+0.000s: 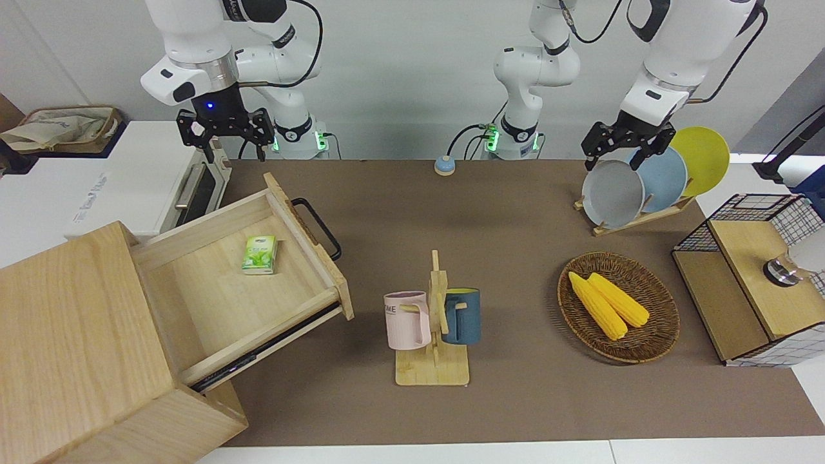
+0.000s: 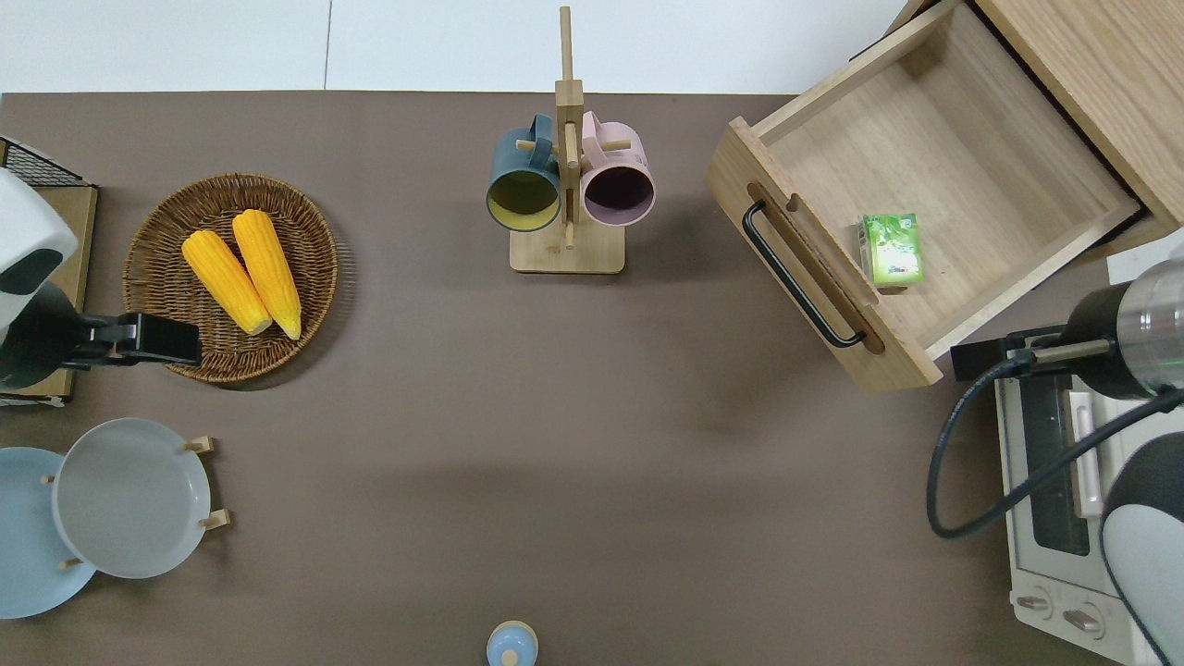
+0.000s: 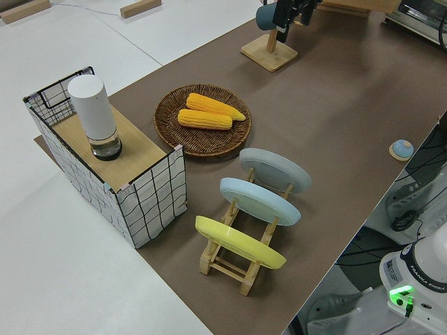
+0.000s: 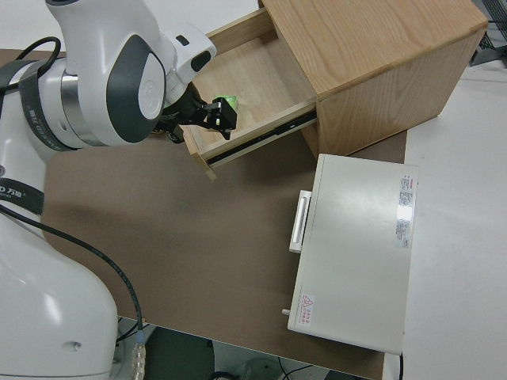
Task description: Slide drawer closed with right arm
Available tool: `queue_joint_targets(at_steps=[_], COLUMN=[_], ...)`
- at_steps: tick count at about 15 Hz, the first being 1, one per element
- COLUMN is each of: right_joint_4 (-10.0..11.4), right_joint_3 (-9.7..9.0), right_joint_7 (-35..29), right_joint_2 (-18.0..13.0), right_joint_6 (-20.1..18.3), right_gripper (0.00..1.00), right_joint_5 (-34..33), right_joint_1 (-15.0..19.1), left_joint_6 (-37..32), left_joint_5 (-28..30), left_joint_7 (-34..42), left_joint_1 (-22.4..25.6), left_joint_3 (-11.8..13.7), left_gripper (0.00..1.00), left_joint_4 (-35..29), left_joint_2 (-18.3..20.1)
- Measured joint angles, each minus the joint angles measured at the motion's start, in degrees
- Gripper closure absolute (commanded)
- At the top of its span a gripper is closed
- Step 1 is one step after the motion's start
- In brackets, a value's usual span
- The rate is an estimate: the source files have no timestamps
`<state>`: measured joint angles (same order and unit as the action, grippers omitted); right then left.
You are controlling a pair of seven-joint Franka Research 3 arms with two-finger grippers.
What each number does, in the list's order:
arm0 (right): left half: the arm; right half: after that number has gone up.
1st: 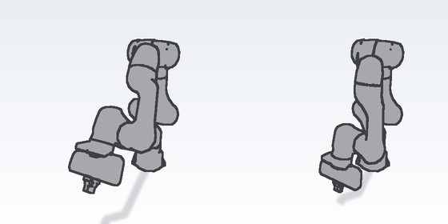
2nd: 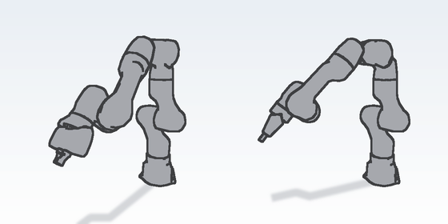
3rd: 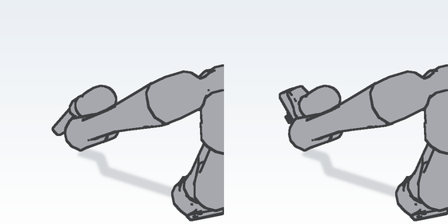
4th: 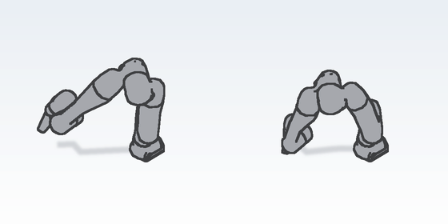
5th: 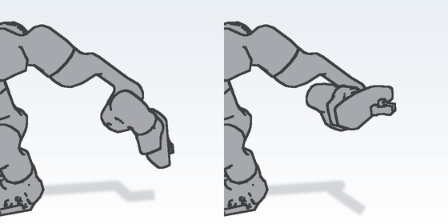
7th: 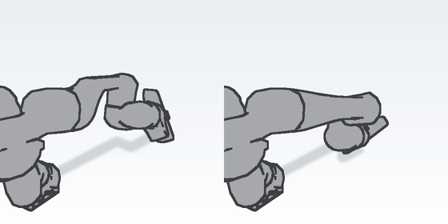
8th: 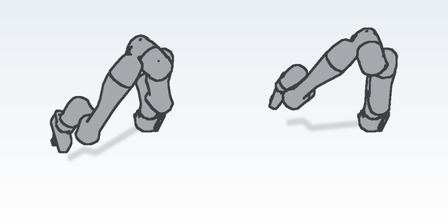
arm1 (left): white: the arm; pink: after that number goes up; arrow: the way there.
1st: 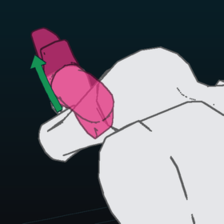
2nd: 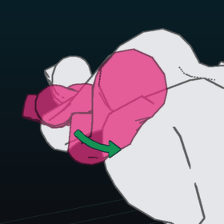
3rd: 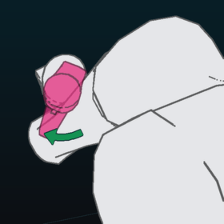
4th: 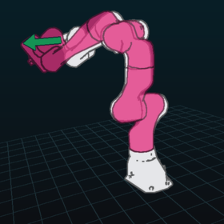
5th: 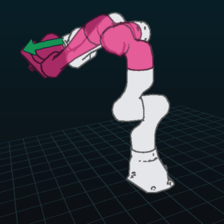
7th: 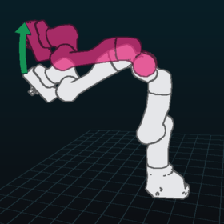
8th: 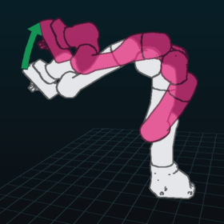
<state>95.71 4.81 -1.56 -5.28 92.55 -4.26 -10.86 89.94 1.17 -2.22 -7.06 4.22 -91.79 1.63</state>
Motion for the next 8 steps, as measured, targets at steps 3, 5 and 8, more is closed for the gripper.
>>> queue_joint_targets(at_steps=[3,5,8], right_joint_4=[-0.1,-0.2,-0.4], right_joint_3=[-0.03,-0.08,-0.08], right_joint_7=[0.0,0.0,0.0], right_joint_2=[0.0,0.2,0.4], right_joint_6=[0.0,0.0,0.0], right_gripper=[0.011,0.011,0.011], right_joint_5=[0.0,0.0,0.0], right_joint_1=[-0.1,-0.2,-0.2], left_joint_6=[0.0,0.0,0.0], left_joint_5=[0.0,0.0,0.0], left_joint_7=[0.0,0.0,0.0], left_joint_1=[0.0,0.0,0.0], left_joint_3=[0.0,0.0,0.0], left_gripper=[0.00,0.00,0.00], left_joint_4=[0.0,0.0,0.0], left_joint_2=[0.0,0.0,0.0])
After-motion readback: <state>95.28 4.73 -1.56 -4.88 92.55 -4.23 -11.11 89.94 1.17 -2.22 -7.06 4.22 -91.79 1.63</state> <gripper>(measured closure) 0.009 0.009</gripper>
